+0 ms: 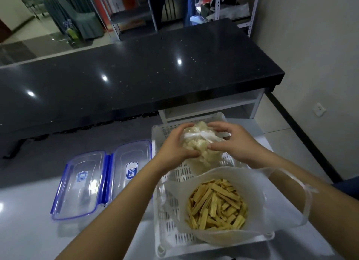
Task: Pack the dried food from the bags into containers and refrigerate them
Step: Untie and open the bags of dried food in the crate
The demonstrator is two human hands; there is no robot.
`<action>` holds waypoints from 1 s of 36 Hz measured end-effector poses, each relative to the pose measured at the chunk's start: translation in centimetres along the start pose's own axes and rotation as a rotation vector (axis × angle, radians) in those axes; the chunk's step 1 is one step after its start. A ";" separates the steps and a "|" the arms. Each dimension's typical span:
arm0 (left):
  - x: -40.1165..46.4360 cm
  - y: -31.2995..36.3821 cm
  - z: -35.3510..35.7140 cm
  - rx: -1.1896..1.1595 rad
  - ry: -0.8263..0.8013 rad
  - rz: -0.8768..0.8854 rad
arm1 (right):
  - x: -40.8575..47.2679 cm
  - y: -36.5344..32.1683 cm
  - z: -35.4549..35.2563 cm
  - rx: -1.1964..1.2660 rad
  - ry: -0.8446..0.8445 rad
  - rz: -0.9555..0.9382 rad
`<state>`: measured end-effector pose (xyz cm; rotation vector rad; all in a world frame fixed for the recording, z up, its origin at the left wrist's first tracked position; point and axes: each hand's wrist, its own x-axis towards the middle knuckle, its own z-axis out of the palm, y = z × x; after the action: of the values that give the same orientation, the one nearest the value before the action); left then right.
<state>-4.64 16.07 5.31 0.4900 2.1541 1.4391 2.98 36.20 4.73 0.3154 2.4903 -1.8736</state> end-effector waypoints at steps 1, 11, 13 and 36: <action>-0.3 0.1 -0.7 0.038 -0.003 0.019 | -0.2 0.0 0.2 0.047 -0.019 -0.009; -2.8 -1.3 -3.6 0.325 0.056 0.020 | -0.3 1.1 2.0 -0.092 -0.080 0.028; -3.3 -1.7 -2.9 0.345 0.199 0.053 | -0.1 1.1 1.9 -0.206 -0.069 -0.046; -2.9 0.3 0.7 0.574 0.384 -0.123 | 2.7 -0.9 5.2 -0.613 -0.081 -0.277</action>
<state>-1.86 15.07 5.95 0.2782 2.8616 0.8824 -0.40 31.43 3.77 -0.1214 2.9917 -1.0456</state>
